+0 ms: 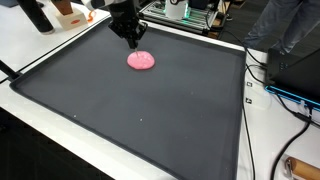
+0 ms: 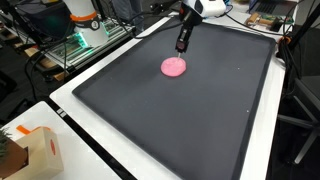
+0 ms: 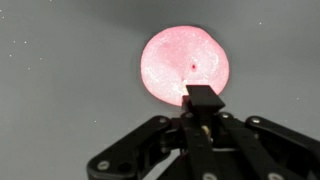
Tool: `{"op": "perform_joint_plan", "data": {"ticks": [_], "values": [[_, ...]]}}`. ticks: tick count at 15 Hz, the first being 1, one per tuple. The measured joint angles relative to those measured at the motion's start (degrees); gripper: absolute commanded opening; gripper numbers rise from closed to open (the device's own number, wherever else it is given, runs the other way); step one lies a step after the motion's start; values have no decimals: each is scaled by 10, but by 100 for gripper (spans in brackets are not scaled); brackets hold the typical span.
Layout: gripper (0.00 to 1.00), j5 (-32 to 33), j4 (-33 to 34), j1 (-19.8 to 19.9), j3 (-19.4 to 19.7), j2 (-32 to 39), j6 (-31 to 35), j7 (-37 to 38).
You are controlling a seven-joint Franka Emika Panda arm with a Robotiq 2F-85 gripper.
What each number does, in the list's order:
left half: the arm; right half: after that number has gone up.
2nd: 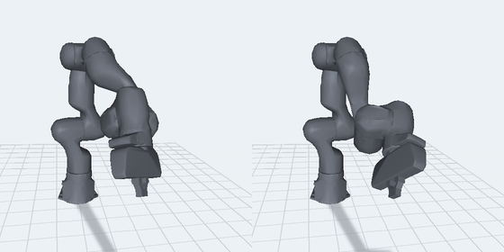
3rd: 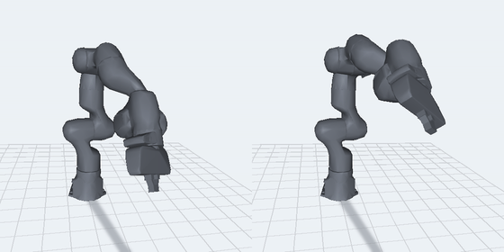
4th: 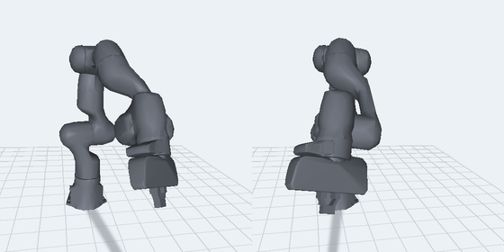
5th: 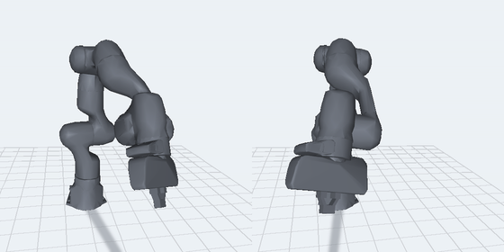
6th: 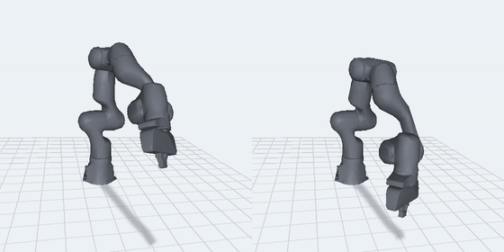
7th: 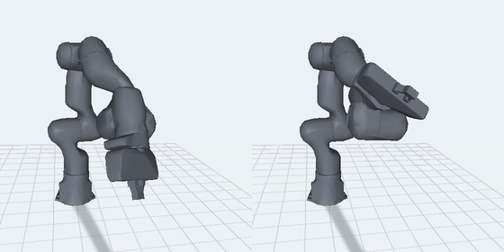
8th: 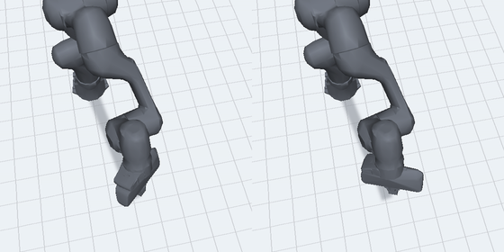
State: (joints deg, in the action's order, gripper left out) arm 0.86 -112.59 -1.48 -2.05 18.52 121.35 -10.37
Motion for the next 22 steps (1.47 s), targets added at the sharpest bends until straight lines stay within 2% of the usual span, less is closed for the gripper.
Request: {"op": "perform_joint_plan", "data": {"ticks": [22], "values": [[3, -1, 3, 8, -2, 38, 17, -40]]}}
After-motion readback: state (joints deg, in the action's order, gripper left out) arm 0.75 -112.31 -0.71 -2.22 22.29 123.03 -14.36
